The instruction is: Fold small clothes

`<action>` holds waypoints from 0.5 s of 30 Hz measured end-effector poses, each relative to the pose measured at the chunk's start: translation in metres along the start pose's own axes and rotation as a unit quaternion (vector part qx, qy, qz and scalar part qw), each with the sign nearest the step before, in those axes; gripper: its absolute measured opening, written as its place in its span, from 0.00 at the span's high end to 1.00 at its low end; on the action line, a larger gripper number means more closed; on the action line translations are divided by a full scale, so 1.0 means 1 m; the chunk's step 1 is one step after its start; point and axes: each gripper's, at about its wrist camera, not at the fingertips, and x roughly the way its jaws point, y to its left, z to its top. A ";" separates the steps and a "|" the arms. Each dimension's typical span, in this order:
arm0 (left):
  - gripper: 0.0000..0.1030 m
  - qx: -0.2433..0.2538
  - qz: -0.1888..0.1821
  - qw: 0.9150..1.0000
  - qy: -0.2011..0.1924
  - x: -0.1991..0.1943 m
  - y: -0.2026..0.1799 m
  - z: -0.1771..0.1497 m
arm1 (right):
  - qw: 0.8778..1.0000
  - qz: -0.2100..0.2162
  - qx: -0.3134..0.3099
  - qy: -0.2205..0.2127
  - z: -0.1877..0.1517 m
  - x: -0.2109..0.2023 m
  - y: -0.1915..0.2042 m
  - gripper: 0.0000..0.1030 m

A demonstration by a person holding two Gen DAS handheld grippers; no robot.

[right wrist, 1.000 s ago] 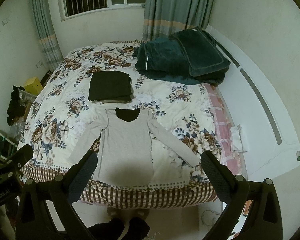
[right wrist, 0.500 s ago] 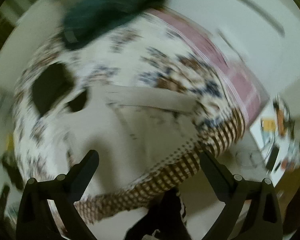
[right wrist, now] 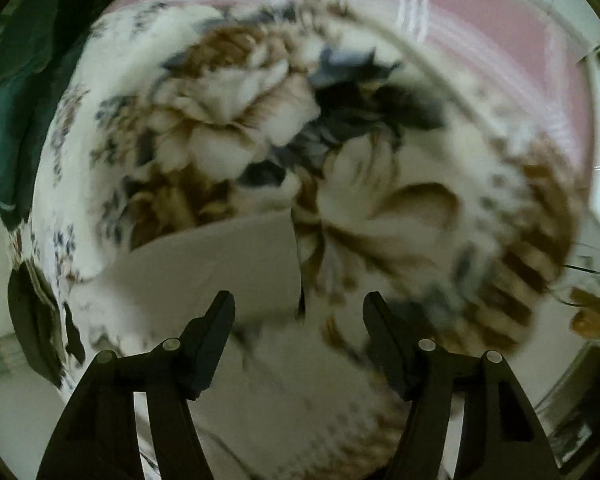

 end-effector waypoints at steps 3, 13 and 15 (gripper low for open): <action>0.00 0.006 0.007 1.000 0.005 0.020 -0.016 0.001 | 0.999 0.032 0.014 0.008 0.011 0.038 0.000 0.33; 0.00 0.022 -0.002 1.000 -0.015 0.038 -0.040 0.015 | 0.992 0.037 -0.049 -0.113 0.005 -0.019 0.008 0.93; 0.00 0.027 -0.005 0.999 -0.020 0.039 -0.044 0.016 | 0.992 0.030 -0.045 -0.117 0.020 -0.023 -0.001 0.93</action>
